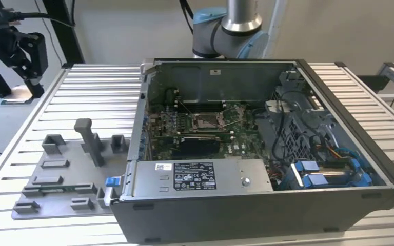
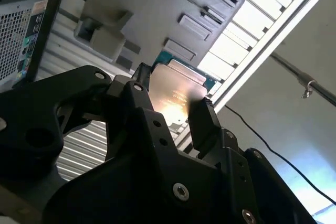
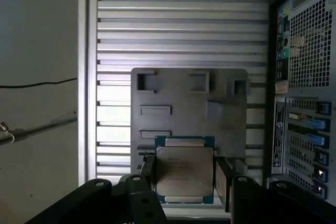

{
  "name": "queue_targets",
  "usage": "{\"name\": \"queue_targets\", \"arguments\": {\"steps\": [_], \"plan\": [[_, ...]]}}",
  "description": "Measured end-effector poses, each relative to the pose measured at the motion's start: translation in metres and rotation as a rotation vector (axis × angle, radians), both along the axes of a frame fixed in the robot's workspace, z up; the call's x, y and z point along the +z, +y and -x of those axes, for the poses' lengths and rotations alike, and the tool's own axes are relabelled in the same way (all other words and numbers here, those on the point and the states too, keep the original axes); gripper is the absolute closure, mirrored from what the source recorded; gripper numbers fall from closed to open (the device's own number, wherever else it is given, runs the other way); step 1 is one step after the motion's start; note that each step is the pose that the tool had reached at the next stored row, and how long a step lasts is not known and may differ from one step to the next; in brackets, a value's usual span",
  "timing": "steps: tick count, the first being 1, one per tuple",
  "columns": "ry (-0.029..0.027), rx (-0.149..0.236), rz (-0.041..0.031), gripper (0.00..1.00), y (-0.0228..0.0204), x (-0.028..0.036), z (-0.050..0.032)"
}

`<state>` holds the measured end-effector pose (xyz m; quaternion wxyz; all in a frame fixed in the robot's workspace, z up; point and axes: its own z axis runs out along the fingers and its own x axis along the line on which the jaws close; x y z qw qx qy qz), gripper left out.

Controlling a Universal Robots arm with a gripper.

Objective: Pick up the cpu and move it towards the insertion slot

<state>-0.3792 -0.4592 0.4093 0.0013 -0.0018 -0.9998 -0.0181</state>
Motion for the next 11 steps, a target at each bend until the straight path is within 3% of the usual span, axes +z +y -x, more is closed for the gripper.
{"name": "queue_targets", "arguments": {"steps": [11], "plan": [[-0.0001, 0.000, -0.0001, 1.00, 0.0000, -0.0001, -0.0178]]}}
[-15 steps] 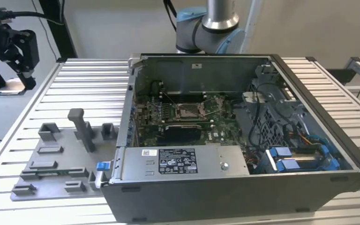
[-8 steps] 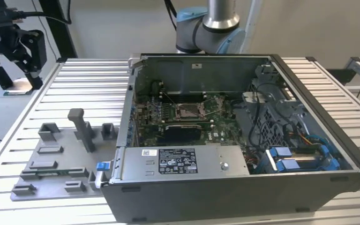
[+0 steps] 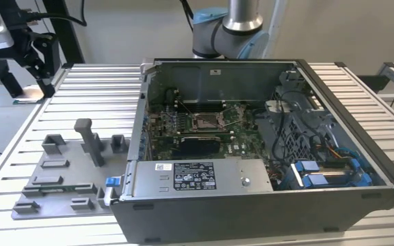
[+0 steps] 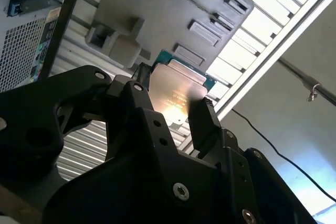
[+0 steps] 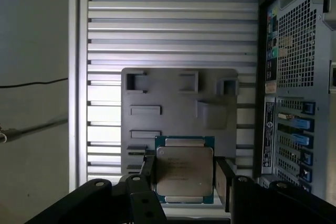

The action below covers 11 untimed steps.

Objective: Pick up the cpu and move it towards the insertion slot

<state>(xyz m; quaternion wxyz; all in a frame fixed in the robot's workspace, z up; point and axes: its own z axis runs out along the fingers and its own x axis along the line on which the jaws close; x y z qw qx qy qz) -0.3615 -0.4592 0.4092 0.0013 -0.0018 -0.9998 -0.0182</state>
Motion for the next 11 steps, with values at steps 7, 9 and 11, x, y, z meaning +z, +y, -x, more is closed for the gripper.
{"name": "queue_targets", "arguments": {"steps": [7, 9, 11], "plan": [[0.0001, 0.000, 0.0001, 1.00, 0.0000, 0.0000, -0.0011], [0.0000, 0.000, 0.0001, 1.00, 0.0000, 0.0000, -0.0019], [0.0001, 0.000, 0.0001, 1.00, 0.0000, 0.0000, -0.0023]]}}
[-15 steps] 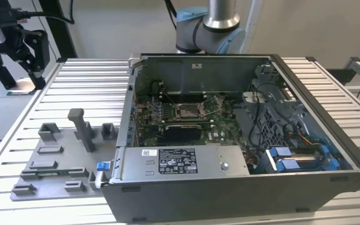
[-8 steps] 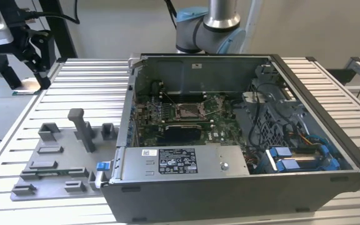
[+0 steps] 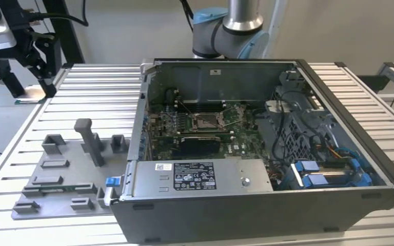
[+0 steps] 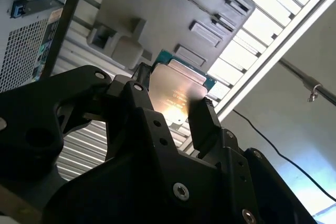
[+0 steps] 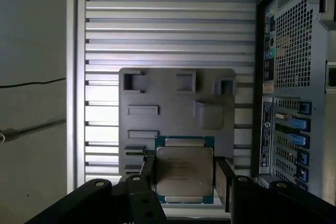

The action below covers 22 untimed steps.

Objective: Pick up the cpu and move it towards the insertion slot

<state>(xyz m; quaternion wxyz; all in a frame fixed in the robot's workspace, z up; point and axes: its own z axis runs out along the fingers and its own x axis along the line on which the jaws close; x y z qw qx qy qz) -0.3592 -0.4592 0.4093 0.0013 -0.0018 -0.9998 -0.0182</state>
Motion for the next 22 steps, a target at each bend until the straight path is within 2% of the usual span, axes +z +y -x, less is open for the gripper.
{"name": "queue_targets", "arguments": {"steps": [22], "plan": [[0.0001, 0.000, 0.0000, 1.00, 0.0000, 0.0000, -0.0021]]}}
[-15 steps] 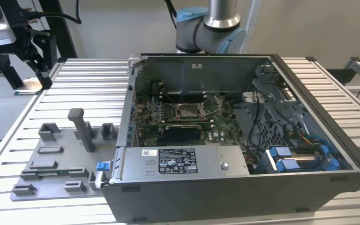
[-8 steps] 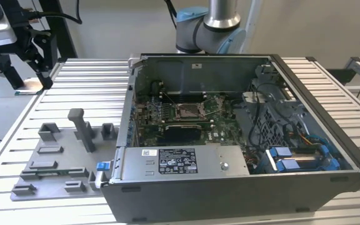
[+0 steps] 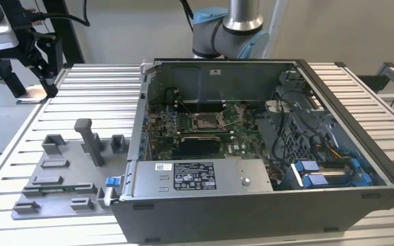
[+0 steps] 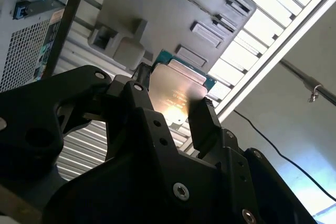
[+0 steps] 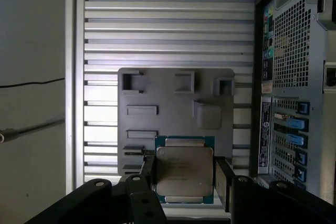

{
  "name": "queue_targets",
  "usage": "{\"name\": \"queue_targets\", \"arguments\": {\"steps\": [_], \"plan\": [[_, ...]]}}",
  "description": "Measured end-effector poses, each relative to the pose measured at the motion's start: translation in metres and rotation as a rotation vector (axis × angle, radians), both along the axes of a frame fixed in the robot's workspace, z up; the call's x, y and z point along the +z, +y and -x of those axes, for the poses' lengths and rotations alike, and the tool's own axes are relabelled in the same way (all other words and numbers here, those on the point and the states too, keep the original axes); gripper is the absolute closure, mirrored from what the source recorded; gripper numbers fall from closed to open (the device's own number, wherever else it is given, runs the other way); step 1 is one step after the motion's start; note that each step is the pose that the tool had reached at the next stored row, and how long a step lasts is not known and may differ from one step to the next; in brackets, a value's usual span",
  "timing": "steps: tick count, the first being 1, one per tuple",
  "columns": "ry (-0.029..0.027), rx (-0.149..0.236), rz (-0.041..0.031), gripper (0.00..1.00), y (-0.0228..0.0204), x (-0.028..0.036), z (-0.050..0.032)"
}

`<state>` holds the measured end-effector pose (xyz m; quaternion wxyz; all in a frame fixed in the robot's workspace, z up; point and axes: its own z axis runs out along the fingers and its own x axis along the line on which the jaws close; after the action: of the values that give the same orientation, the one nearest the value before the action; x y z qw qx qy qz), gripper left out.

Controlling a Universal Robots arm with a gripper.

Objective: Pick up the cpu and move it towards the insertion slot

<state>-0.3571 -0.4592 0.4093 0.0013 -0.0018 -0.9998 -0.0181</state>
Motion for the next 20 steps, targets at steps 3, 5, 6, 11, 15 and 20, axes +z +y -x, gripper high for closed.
{"name": "queue_targets", "arguments": {"steps": [3, 5, 6, 11, 15, 20], "plan": [[-0.0001, 0.000, -0.0001, 1.00, 0.0000, 0.0000, -0.0006], [0.0000, 0.000, 0.0000, 1.00, 0.0000, 0.0000, -0.0073], [0.0000, 0.000, -0.0001, 1.00, 0.0000, 0.0000, -0.0117], [-0.0001, 0.000, -0.0001, 1.00, 0.0000, 0.0000, -0.0318], [0.0000, 0.000, 0.0000, 1.00, 0.0000, -0.0001, -0.0368], [0.0000, 0.000, 0.0000, 1.00, 0.0000, 0.0000, -0.0438]]}}
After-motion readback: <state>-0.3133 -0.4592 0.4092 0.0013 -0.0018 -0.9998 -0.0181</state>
